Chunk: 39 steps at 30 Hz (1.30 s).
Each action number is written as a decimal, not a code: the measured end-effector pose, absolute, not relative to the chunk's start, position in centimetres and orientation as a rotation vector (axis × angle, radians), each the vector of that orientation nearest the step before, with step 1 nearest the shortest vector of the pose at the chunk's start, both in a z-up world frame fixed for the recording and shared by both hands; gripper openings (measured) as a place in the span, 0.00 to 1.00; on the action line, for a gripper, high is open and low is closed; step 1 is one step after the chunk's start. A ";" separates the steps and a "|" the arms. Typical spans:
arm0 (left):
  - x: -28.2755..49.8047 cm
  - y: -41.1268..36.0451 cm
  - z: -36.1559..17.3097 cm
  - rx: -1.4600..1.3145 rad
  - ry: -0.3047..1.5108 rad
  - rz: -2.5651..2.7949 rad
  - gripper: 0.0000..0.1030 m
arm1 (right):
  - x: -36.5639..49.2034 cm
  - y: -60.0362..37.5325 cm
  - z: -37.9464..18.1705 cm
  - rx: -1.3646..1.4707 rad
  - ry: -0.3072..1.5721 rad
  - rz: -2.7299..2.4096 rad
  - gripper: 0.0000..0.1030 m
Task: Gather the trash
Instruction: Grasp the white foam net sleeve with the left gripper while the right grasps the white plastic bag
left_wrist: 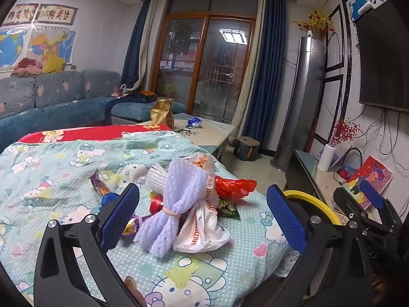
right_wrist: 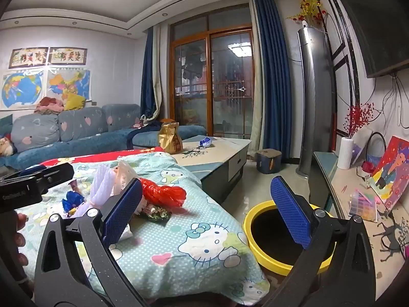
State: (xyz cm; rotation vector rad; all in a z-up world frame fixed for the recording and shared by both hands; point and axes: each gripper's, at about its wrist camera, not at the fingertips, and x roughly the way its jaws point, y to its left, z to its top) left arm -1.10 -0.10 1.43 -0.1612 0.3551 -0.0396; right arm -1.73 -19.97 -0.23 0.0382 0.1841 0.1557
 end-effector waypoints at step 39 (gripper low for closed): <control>10.7 7.9 -3.1 -0.283 0.649 -0.293 0.71 | 8.3 -7.1 -7.1 0.005 0.702 0.661 0.60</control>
